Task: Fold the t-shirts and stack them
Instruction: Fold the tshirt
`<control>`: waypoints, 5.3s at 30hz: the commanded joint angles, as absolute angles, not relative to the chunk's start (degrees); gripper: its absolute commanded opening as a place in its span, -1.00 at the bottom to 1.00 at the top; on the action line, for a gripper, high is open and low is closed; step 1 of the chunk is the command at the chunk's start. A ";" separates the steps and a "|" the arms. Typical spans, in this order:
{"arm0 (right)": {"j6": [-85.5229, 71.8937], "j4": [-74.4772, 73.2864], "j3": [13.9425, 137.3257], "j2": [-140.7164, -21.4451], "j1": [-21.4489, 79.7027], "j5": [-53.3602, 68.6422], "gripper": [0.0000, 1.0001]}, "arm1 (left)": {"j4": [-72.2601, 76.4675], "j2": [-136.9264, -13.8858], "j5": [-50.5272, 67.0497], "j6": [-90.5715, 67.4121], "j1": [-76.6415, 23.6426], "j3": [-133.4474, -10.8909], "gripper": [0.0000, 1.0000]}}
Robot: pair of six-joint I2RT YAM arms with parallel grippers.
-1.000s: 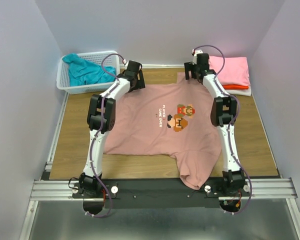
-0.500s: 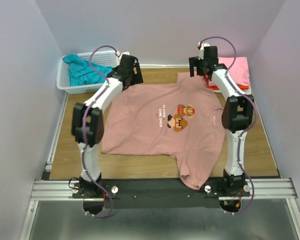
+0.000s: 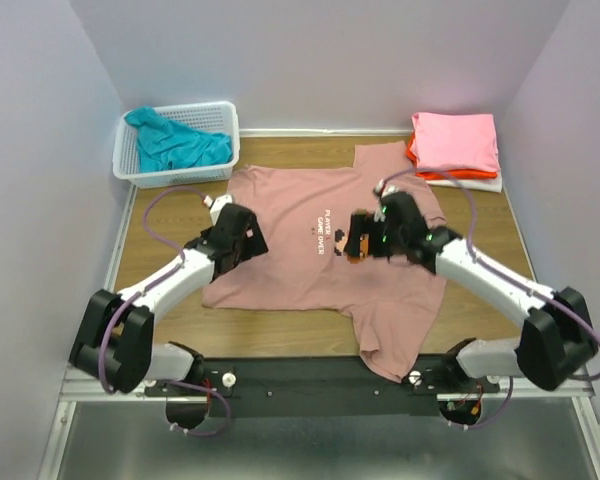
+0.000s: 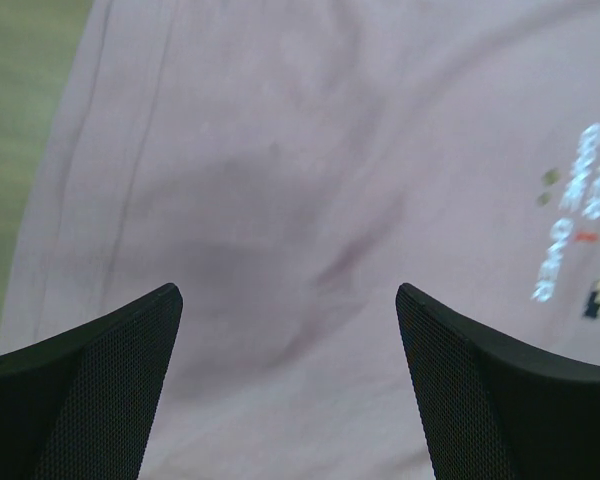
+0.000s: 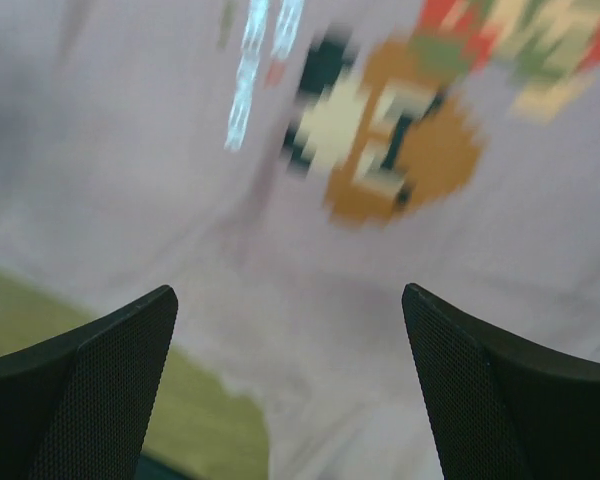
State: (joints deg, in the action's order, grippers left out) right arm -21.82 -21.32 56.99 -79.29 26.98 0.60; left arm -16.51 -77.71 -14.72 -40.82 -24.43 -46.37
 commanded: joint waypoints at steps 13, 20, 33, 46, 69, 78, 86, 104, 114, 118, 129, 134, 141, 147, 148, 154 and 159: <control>-46.58 -26.54 36.74 -68.99 61.16 -3.86 1.00 | -20.73 -56.60 -21.18 -55.19 -24.79 -28.74 0.92; -45.53 -30.58 39.20 -71.36 62.31 -6.76 1.00 | -22.24 -57.13 -21.88 -55.63 -24.79 -29.00 0.92; -44.12 -29.81 39.90 -76.99 65.65 -3.35 1.00 | -21.71 -57.66 -21.71 -54.41 -24.79 -30.50 0.93; -45.53 -23.12 41.83 -81.12 68.73 -1.93 1.00 | -21.71 -58.71 -22.59 -53.96 -24.78 -31.03 0.93; -49.57 -41.74 37.80 -62.76 72.51 -1.76 1.00 | -26.63 -58.97 -23.47 -62.84 -22.24 -27.60 0.77; -49.93 -45.26 33.49 -60.03 72.42 4.39 1.00 | -27.07 -63.54 -19.69 -64.25 -21.97 -27.86 0.57; -47.29 -45.35 32.96 -60.12 72.51 2.46 1.00 | -37.61 -61.88 -21.97 -67.93 -22.06 -35.50 0.64; -44.12 -44.91 30.68 -59.24 72.51 3.08 1.00 | -35.34 -67.41 -15.47 -77.78 -29.88 -30.94 0.40; -45.09 -44.91 30.23 -59.59 72.51 2.81 1.00 | -34.89 -73.74 -19.25 -78.22 -29.36 -32.43 -0.37; -44.30 -44.74 30.32 -60.73 72.51 2.64 0.99 | -34.46 -72.69 -17.67 -77.17 -29.36 -31.91 -0.55; -42.63 -40.96 31.90 -67.06 74.09 4.22 0.82 | -33.22 -68.47 -16.52 -74.80 -29.36 -30.15 -0.96; -44.20 -41.13 31.90 -71.10 75.93 2.20 0.56 | -32.96 -68.38 -16.44 -74.01 -29.36 -30.32 -1.00; -48.51 -46.48 32.87 -71.55 76.29 -3.77 -0.62 | -33.13 -66.89 -16.61 -73.48 -29.27 -30.23 -1.00; -53.34 -50.79 35.77 -69.18 76.29 -11.57 -0.99 | -34.80 -66.62 -17.49 -72.95 -29.36 -31.72 -1.00; -54.57 -52.11 37.16 -68.82 76.38 -12.99 -0.99 | -34.98 -66.62 -17.58 -72.86 -29.36 -31.99 -1.00; -54.40 -56.59 44.63 -70.74 75.94 -22.56 -0.99 | -36.47 -67.94 -18.02 -70.93 -29.44 -34.62 -1.00; -52.30 -60.64 51.06 -73.04 71.56 -29.61 -0.99 | -35.77 -70.39 -18.28 -69.00 -29.44 -37.08 -1.00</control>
